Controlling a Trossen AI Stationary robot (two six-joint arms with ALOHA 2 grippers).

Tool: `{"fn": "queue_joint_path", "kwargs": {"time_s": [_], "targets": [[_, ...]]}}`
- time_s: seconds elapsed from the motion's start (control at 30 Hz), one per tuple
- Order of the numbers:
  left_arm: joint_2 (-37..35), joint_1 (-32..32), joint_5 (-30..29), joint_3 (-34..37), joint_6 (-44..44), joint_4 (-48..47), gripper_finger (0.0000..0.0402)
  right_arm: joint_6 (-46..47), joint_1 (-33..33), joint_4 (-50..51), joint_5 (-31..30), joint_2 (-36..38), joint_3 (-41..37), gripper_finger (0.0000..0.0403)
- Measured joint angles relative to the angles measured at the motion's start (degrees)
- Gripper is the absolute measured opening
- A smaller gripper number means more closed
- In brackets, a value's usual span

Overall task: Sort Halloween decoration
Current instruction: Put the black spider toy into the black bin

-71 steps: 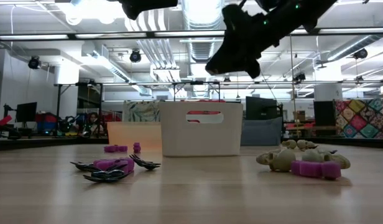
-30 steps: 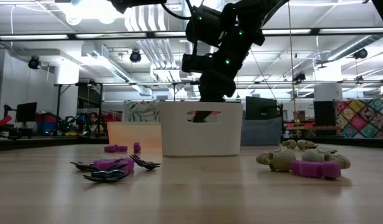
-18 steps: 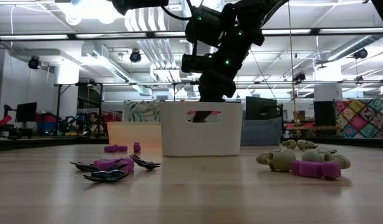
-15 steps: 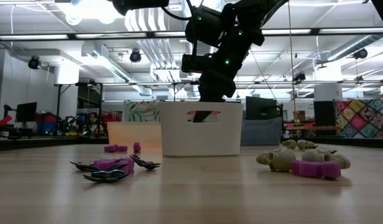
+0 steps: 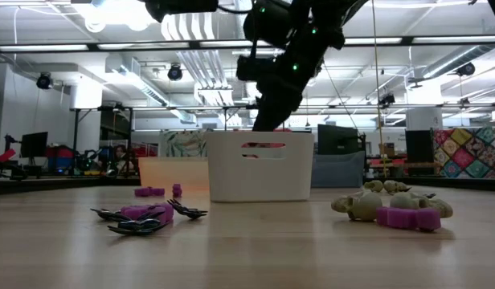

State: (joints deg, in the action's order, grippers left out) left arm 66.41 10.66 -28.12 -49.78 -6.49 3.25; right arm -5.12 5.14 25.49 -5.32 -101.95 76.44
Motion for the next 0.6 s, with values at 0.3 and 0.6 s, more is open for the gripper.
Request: {"fn": "queue_joint_path", "kwargs": {"time_s": [0.3, 0.6], "targets": [[0.3, 0.0, 0.1, 0.1, 2.7, -1.7, 0.0045, 5.0, -2.6, 5.7, 4.2, 8.3, 0.0, 0.0123], [2.0, 0.0, 0.1, 0.1, 6.4, -1.7, 0.0045, 11.5, -9.5, 12.9, 4.3, 17.0, -2.7, 0.0110]]}}
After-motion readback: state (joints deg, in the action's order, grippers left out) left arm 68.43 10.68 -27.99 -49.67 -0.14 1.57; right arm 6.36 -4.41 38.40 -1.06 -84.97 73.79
